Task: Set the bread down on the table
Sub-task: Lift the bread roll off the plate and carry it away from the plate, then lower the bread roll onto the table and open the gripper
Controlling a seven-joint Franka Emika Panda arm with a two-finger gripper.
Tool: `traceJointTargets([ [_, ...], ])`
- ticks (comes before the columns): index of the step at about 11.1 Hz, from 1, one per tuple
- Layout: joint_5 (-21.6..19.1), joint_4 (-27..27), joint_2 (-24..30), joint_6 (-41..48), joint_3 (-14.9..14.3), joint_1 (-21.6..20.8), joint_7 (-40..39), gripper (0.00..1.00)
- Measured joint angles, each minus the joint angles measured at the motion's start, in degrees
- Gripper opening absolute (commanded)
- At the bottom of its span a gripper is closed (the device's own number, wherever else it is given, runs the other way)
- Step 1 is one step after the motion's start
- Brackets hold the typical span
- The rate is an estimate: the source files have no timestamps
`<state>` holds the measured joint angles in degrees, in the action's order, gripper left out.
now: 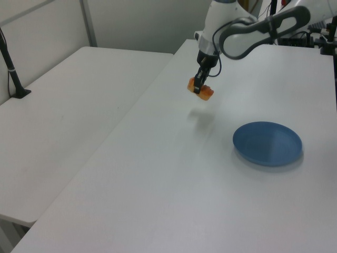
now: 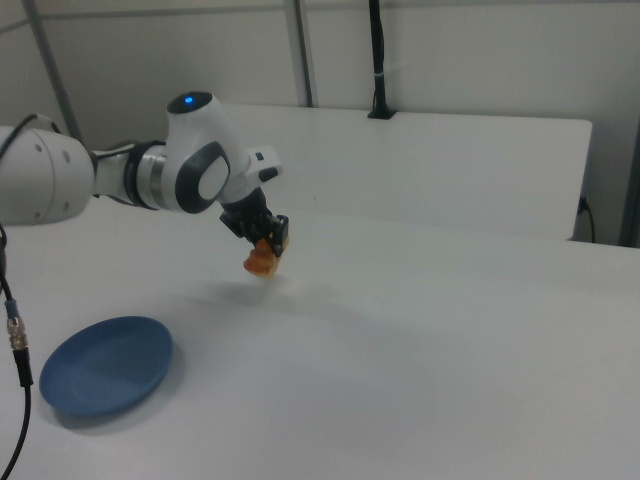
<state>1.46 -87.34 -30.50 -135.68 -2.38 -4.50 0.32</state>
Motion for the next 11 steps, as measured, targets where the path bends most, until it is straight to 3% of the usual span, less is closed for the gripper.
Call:
traceJointTargets([
  [3,2.39,0.08,-3.88,-5.03,0.01,-0.07,-0.06,0.51],
  [4,3.02,0.11,-4.55,-5.35,0.01,-0.08,-0.06,0.71],
  [5,3.61,0.14,-5.14,-5.42,0.01,-0.07,-0.06,0.76],
  [7,3.78,0.21,-5.96,-5.49,0.0,0.0,-0.06,0.97],
  [11,3.79,0.68,-6.17,-5.5,0.0,0.11,-0.06,1.0],
])
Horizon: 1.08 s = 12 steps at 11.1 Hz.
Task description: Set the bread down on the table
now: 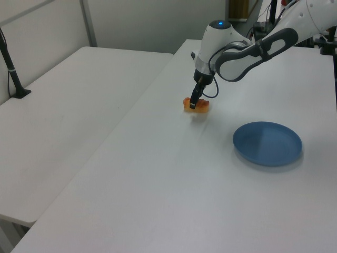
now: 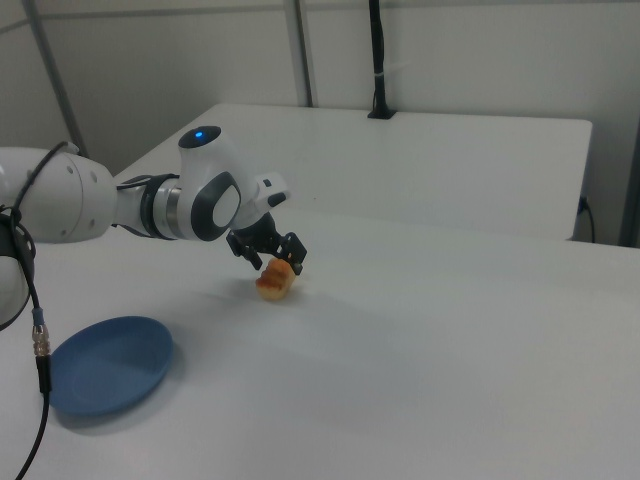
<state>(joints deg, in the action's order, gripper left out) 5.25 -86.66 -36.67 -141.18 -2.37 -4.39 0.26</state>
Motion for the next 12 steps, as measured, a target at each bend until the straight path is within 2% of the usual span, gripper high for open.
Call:
traceJointTargets([
  [2,0.0,1.24,0.41,0.0,0.0,-0.01,0.0,1.0],
  [4,0.13,1.49,3.56,3.0,0.0,-0.03,0.0,1.0],
  [8,2.03,1.34,17.49,27.38,0.32,-0.43,0.0,1.0],
  [12,0.97,-4.26,32.29,43.41,0.54,-0.48,0.02,1.0],
])
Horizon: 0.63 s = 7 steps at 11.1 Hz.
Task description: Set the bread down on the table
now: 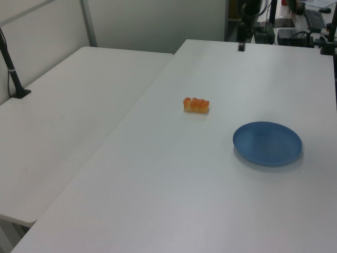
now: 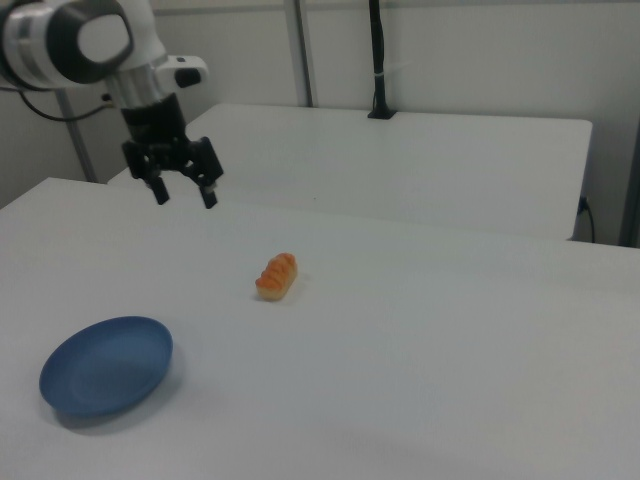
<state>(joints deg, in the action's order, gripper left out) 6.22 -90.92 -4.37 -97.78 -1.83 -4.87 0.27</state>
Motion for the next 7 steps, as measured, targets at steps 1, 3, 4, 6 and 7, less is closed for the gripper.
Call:
traceJointTargets([
  [1,-1.34,-1.38,3.05,2.8,-0.06,0.01,0.0,1.0],
  [3,-2.35,-4.16,7.57,5.39,-0.11,0.01,0.0,1.0],
  [4,-2.41,-6.13,9.62,5.47,-0.15,0.01,0.0,1.0],
  [6,-2.54,-7.71,10.91,5.47,-0.74,-0.63,0.0,1.0],
  [7,-2.54,-7.85,10.95,5.47,-2.24,-2.06,0.0,1.0],
])
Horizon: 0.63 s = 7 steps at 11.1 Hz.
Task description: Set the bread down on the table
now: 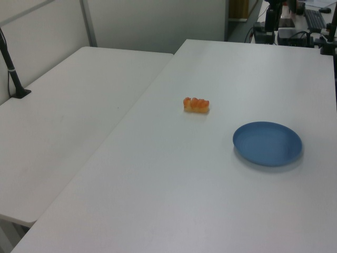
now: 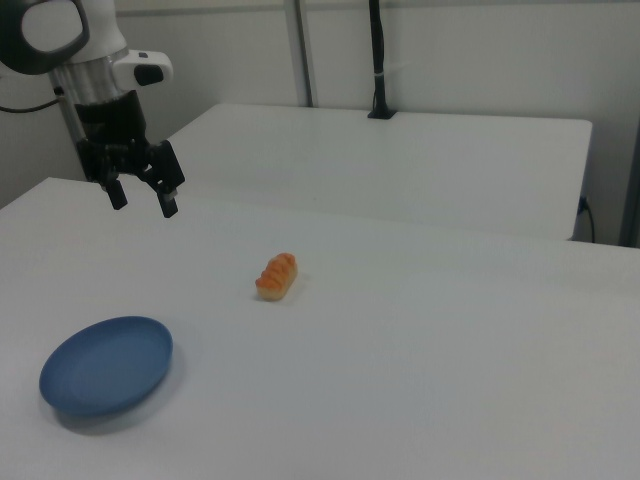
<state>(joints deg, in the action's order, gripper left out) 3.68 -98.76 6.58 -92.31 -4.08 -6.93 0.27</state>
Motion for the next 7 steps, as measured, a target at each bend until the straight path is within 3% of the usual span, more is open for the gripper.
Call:
traceJointTargets([
  [2,0.0,-0.15,-0.01,0.0,-2.11,-1.62,0.0,1.0],
  [7,0.0,-0.23,-0.05,0.0,-2.45,-1.63,0.0,1.0],
])
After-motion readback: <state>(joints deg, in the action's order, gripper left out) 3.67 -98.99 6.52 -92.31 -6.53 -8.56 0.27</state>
